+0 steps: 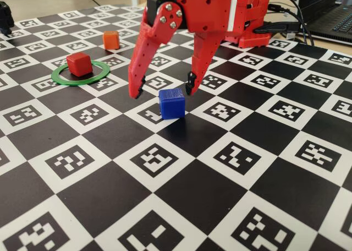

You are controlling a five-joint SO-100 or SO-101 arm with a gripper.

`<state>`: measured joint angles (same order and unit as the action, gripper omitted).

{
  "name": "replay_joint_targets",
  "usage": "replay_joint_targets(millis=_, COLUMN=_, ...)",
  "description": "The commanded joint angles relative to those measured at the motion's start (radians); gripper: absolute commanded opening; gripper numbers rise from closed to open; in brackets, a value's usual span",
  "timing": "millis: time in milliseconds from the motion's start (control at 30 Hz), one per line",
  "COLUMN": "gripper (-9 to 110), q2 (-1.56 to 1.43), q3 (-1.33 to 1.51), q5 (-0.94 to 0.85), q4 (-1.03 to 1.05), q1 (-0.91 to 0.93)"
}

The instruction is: Grab the red cube then put it in the green circle then put the blue cube on top and finally the orange cube on top

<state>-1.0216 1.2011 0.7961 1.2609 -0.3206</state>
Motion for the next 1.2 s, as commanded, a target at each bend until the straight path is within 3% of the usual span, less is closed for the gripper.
replay_joint_targets(millis=0, gripper=40, q2=-0.034, q3=0.003, q5=0.002, q4=-0.029, q1=-0.012)
replay_joint_targets(millis=633, gripper=36, q2=-0.023, q3=0.035, q5=-0.023, q4=-0.089, q1=0.003)
replay_joint_targets(millis=1167, gripper=21, q2=-0.018, q3=0.037, q5=-0.008, q4=-0.086, q1=0.015)
